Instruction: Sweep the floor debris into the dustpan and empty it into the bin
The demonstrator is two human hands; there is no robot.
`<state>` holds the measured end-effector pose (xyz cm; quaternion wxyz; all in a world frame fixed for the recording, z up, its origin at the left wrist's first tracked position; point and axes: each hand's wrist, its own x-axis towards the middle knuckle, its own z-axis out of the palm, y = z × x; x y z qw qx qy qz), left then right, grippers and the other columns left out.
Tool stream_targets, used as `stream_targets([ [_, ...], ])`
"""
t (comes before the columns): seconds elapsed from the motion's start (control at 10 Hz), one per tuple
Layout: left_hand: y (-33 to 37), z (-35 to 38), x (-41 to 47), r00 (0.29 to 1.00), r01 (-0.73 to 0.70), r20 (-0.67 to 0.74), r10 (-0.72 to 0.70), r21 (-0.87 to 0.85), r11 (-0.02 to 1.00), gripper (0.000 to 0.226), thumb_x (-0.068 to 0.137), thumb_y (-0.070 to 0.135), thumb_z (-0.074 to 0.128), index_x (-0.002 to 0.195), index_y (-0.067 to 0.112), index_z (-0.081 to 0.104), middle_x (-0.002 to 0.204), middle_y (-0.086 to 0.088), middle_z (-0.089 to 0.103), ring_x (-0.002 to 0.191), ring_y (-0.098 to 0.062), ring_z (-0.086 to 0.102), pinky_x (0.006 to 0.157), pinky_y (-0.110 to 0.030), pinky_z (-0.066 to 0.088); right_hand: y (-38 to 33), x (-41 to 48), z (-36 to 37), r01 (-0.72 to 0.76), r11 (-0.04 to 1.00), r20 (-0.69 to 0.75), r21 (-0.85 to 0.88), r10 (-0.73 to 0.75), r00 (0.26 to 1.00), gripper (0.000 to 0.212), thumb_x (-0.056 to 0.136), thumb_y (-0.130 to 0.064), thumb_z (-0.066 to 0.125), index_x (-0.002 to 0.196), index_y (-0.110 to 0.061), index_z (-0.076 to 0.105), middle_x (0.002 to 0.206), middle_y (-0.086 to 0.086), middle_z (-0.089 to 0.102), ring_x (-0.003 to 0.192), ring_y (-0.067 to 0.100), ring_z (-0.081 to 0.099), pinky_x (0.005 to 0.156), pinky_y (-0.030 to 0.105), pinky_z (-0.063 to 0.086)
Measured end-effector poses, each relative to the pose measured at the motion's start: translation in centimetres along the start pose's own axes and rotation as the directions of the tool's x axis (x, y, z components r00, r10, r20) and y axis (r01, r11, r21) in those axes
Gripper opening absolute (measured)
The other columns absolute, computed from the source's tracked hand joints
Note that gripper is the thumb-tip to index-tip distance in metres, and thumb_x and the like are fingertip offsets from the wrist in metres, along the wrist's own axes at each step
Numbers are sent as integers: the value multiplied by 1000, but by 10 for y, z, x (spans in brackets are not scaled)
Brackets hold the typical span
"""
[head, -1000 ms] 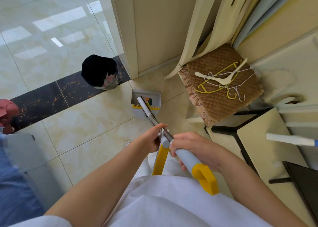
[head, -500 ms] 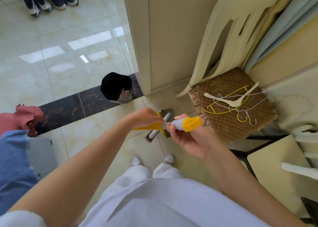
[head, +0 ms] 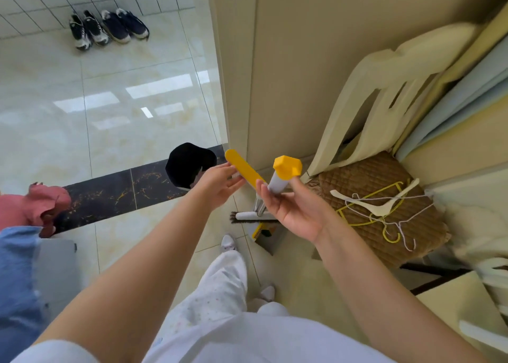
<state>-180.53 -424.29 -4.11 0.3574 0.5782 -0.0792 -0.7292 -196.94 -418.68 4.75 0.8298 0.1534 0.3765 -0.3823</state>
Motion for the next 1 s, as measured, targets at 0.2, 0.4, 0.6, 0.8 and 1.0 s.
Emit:
stream_targets([
  [0.2,56,14,32,993,76,95,-68,-83,994,35,97,2,41,131,-2,49,125,-21,60,111,-31,61,89,-36,50,-29,24,30,12,1000,-62,11,-11,998,57,68,-14,67,116,13,51,100,21,58,85,20,61,74,22,57],
  [0.4,90,33,55,986,128,126,-112,-133,983,47,99,30,36,129,-2,53,126,-16,59,109,-29,59,86,-40,48,-42,50,55,87,994,-31,63,-85,996,45,90,-11,55,129,11,48,98,25,63,77,28,70,68,28,61],
  [0.6,116,42,75,993,77,102,-60,-178,981,52,99,38,35,129,0,53,126,-14,59,107,-28,59,88,-40,47,-62,72,78,95,992,-24,77,-93,995,34,93,-9,53,122,9,53,95,27,67,74,31,71,63,31,61],
  [0.8,113,44,80,996,57,79,-48,-106,993,49,100,36,33,130,3,53,113,-11,63,96,-23,61,82,-34,48,-74,72,82,14,991,-52,-133,-21,998,26,92,-11,57,109,8,60,98,24,67,84,27,71,78,29,59],
  [1.0,99,43,79,999,34,-11,-33,96,995,37,101,32,39,120,5,57,107,-10,66,96,-22,63,83,-31,48,-83,70,73,-91,881,-225,-464,-18,974,43,98,-29,49,110,12,60,90,24,67,73,25,72,73,29,60],
])
